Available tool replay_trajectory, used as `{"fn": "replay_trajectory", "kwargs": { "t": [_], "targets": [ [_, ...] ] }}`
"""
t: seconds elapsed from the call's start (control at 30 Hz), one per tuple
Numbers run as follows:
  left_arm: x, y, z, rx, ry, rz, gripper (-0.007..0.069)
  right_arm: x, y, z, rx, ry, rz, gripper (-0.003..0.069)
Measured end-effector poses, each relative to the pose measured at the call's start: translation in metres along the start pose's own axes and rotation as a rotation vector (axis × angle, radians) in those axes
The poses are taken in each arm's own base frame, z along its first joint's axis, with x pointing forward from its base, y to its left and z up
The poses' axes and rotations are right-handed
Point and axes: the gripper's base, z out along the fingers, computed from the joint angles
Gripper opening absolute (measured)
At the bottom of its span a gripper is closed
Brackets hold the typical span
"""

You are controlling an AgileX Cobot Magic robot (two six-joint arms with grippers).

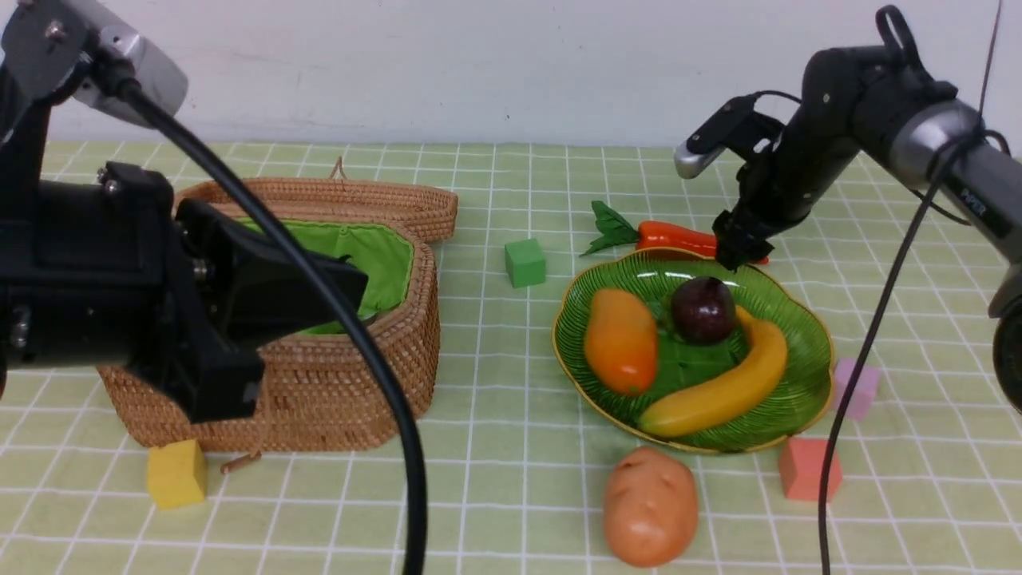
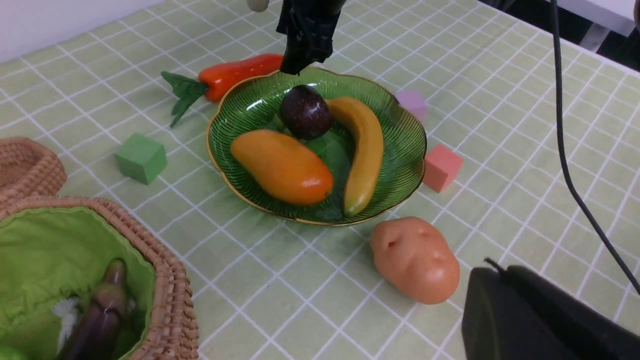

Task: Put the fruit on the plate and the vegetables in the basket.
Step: Use the right arm to grab a carrot and put it into the left basket

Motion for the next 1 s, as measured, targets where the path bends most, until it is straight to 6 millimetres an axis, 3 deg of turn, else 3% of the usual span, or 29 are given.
{"fn": "replay_trajectory", "kwargs": {
  "t": [0.1,0.37,0.7,1.0],
  "targets": [
    [0.001,0.000,0.000,-0.005,0.009,0.010,-0.0013,0.001,0.000,0.007,0.002,-0.007,0.017,0.0541],
    [0.001,0.001,0.000,-0.007,0.012,0.014,-0.0013,-0.008,-0.008,-0.001,0.052,-0.085,0.048,0.0508],
    [0.003,0.002,0.000,-0.021,0.035,0.041,-0.0013,0.007,-0.019,0.030,0.068,-0.075,0.095,0.0503],
    [0.004,0.001,0.000,-0.010,0.043,0.041,-0.0013,0.004,-0.021,0.030,0.097,-0.116,0.097,0.0503]
  ]
}}
